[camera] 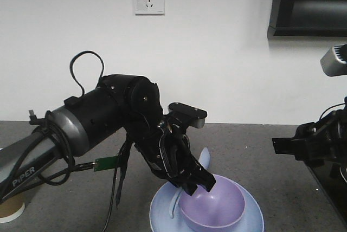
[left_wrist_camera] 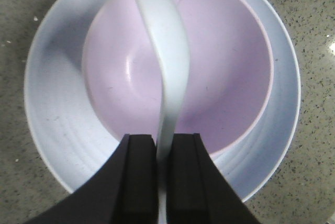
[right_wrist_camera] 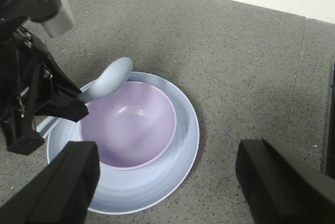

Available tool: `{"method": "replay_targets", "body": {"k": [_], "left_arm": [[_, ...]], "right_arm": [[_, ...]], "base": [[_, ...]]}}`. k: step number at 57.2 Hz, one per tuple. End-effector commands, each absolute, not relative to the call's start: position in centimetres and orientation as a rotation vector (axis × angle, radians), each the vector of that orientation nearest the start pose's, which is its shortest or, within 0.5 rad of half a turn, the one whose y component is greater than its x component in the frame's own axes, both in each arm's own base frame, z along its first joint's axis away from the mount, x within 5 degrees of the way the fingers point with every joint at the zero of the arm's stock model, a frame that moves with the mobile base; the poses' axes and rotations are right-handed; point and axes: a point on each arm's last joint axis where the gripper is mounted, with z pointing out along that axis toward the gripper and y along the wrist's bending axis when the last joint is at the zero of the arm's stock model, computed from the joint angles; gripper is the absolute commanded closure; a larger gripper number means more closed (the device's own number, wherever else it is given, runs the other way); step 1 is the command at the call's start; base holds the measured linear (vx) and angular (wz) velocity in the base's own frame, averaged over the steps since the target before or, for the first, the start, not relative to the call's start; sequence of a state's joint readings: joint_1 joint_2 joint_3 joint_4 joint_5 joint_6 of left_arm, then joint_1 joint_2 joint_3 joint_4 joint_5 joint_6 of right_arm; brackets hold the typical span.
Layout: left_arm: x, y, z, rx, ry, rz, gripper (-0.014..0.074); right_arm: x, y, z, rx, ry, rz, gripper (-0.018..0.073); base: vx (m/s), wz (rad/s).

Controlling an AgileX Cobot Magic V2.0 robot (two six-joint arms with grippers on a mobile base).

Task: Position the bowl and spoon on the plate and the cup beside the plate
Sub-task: 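Move the left gripper over the bowl and drop the spoon inside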

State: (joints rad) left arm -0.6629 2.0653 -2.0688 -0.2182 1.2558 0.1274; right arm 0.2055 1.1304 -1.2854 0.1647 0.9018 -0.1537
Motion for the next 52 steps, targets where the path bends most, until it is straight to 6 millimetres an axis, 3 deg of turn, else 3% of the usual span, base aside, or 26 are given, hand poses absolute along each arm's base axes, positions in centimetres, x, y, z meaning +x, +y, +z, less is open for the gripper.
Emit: {"method": "replay_targets", "body": {"k": [1, 28, 36, 52], "left_arm": [[33.5, -29.1, 34.7, 1.021, 2.492, -0.520, 0.0596], [33.9, -29.7, 33.4, 1.022, 2.520, -0.549, 0.0563], [34.0, -29.8, 33.5, 1.016, 2.512, -0.551, 0.0470], [34.1, -29.8, 33.6, 1.005, 2.496, -0.558, 0.0197]], "right_arm": [[21.3, 5.5, 44.0, -0.330, 2.089, 0.222, -0.0033], [21.3, 5.5, 44.0, -0.331, 2.091, 0.222, -0.0033], [21.3, 5.5, 44.0, -0.331, 2.091, 0.222, -0.0033], [21.2, 5.5, 44.0, -0.332, 2.093, 0.222, -0.0033]], "base": [[0.00, 0.00], [0.00, 0.00], [0.00, 0.00], [0.00, 0.00]]}}
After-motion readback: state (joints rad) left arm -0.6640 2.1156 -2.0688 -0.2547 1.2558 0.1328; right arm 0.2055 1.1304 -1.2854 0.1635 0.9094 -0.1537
